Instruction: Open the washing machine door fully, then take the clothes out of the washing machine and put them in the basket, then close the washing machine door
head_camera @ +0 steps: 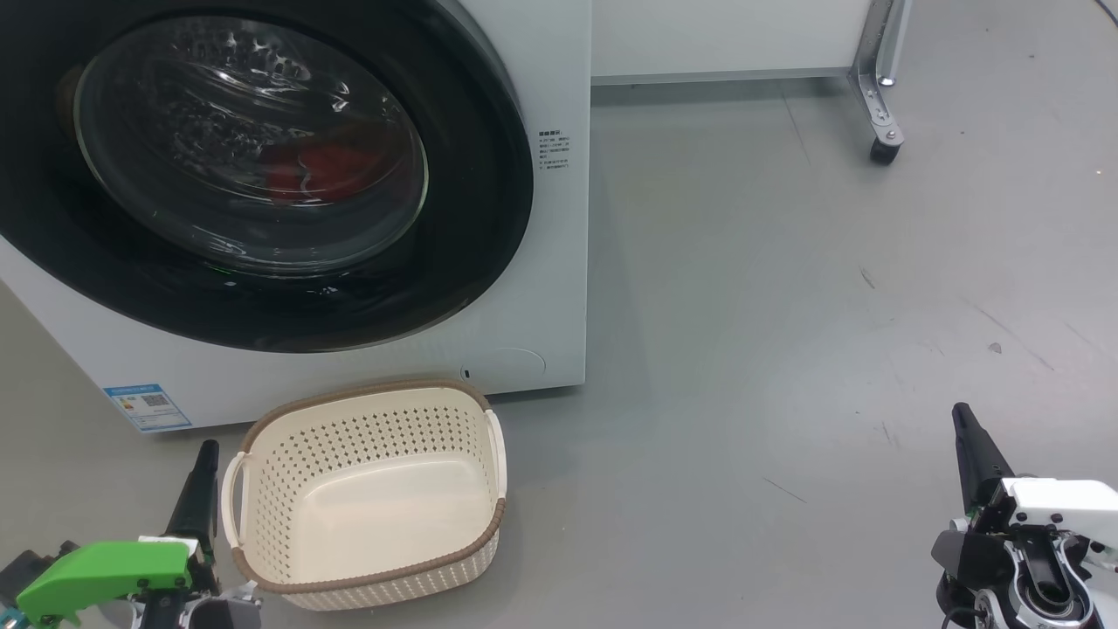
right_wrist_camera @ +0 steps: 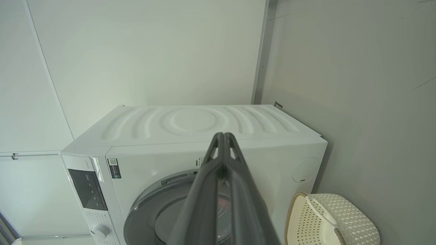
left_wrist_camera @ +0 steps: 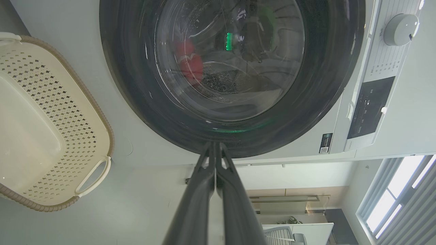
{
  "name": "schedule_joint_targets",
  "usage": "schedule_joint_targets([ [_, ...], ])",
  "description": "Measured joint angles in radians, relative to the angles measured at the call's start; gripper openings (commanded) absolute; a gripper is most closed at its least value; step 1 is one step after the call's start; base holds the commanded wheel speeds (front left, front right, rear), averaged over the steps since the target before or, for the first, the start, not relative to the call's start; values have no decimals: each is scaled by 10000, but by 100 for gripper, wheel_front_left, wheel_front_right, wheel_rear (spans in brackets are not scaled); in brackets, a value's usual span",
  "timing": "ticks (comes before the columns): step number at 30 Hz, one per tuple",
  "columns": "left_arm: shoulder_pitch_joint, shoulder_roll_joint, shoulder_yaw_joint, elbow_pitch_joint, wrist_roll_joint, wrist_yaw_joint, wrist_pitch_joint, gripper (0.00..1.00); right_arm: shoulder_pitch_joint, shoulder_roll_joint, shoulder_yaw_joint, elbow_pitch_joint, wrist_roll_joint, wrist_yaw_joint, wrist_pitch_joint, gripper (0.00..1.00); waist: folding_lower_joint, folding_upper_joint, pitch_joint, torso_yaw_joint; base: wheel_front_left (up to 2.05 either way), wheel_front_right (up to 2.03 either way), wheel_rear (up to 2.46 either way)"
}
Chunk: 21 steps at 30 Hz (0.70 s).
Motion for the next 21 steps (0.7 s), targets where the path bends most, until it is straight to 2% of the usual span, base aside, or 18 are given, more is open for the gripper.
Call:
schedule_joint_targets([
  [21,0,0,0,0,0,0,0,0,0,2,-4,0,0,0,0,0,0,0,0,0,0,0,0],
])
